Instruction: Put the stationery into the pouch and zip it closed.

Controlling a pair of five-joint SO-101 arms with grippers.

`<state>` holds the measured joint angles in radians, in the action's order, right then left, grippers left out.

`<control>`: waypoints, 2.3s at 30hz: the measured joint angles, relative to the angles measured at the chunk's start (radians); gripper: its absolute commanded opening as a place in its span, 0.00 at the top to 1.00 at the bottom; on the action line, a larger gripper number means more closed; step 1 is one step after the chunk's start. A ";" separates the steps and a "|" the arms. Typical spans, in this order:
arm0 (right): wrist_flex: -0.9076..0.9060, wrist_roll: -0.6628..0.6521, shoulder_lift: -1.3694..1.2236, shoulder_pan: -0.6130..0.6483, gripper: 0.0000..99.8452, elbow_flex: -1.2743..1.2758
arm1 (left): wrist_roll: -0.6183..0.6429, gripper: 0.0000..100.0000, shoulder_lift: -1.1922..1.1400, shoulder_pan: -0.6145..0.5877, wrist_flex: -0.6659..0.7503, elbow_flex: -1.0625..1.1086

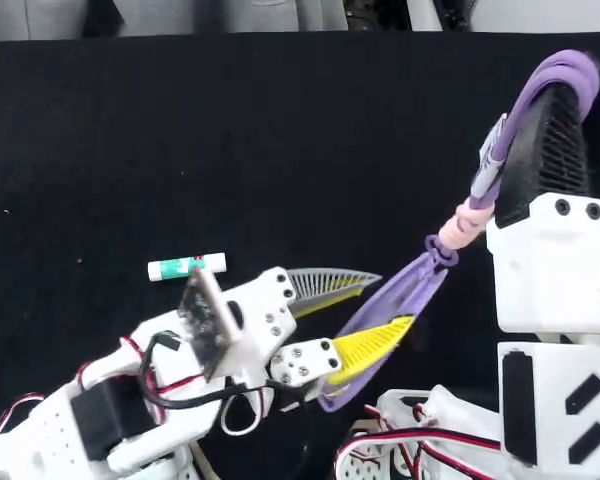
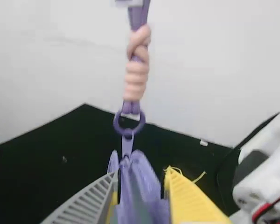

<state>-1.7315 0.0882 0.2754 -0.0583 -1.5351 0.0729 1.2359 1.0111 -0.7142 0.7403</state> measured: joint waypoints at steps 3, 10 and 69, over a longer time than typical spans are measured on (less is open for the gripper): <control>0.000 0.000 0.000 0.000 0.99 0.000 | 0.000 0.84 0.000 -0.081 -0.058 -0.071; 0.000 0.000 0.000 0.000 0.99 0.000 | 0.049 0.84 -0.011 -0.499 -0.245 -0.265; 0.000 0.000 0.000 0.000 0.99 0.000 | -1.091 0.83 -1.266 -0.962 -0.273 -0.256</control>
<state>-1.7315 0.0882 0.2754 -0.0583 -1.5351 -1.0180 -0.0299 0.0491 -0.9874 0.4841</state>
